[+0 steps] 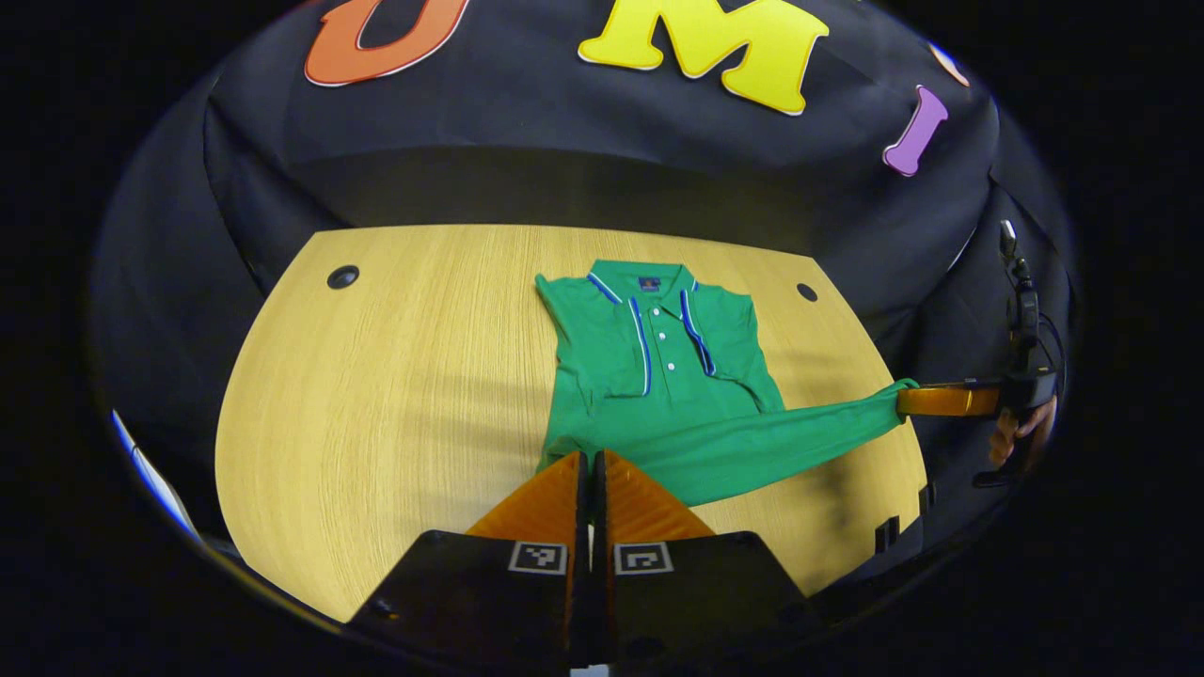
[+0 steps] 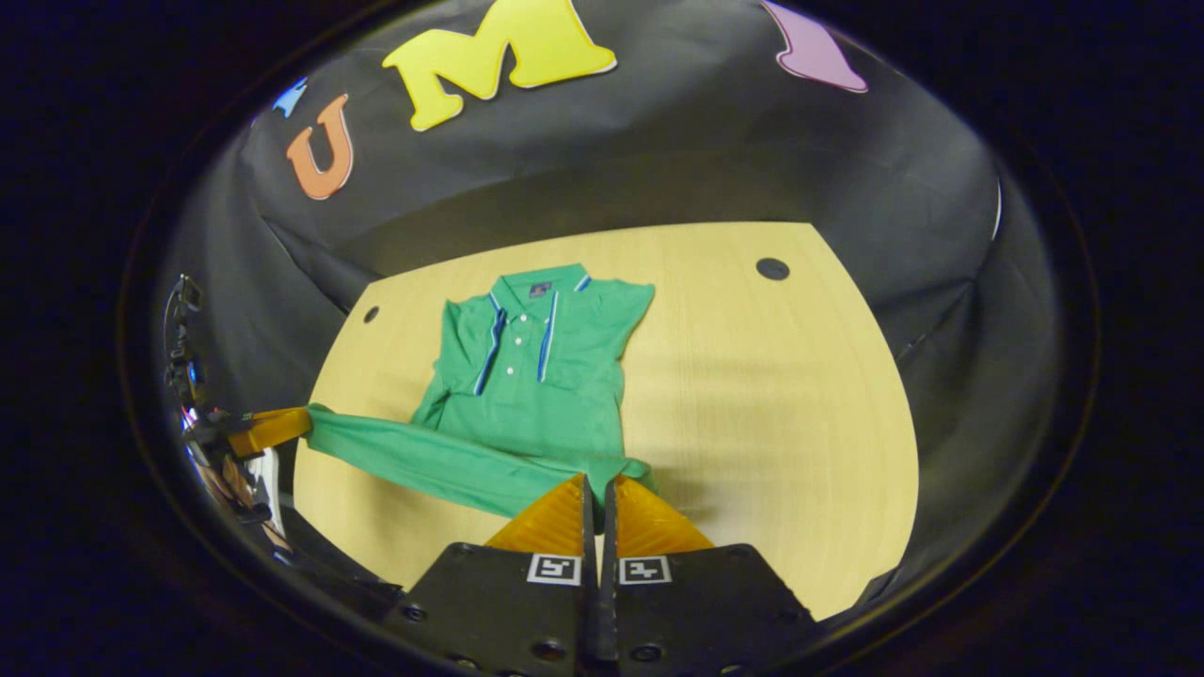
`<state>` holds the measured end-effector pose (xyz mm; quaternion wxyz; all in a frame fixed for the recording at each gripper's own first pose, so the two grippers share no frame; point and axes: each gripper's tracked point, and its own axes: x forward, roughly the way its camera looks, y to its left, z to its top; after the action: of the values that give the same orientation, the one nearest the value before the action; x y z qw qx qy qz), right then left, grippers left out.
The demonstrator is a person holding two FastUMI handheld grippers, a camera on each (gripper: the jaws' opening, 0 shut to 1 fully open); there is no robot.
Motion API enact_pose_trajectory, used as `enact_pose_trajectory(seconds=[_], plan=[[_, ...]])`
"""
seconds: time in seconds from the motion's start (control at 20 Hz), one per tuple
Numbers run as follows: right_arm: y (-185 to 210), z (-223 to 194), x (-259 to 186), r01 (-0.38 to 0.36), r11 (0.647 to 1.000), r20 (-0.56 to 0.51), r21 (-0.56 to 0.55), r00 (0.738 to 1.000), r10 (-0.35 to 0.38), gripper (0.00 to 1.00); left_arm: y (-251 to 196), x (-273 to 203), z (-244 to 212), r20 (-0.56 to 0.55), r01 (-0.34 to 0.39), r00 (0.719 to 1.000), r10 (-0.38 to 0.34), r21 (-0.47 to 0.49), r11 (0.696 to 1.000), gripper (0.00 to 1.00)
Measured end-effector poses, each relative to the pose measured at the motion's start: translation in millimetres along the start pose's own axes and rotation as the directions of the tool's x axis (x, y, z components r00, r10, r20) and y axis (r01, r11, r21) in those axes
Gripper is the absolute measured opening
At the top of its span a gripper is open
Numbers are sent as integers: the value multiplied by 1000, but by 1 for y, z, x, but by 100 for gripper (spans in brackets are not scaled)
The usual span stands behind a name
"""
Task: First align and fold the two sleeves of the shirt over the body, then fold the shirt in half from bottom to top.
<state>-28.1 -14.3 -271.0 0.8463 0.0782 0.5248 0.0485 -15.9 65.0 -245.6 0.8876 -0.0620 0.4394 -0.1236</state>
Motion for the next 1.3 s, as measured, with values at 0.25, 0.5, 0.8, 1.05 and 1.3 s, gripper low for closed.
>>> enact_pose_trajectory(seconds=[0.25,0.5,0.8,1.05,1.3], plan=[[11,53,3,-1,999,65,-34,998,3,0,8,9,49,72,-25,997,25,9,1000,6],[13,112,16,6,999,128,-45,992,-1,0,18,26,104,151,-47,987,45,7,999,5],[16,176,48,38,994,192,-99,981,-18,0,20,73,158,218,-45,975,43,7,999,6],[8,203,102,67,991,192,-114,980,-44,0,33,130,176,240,-57,969,53,12,998,6],[-5,194,157,77,993,145,-91,987,-63,0,53,187,170,231,-77,969,83,-33,996,6]])
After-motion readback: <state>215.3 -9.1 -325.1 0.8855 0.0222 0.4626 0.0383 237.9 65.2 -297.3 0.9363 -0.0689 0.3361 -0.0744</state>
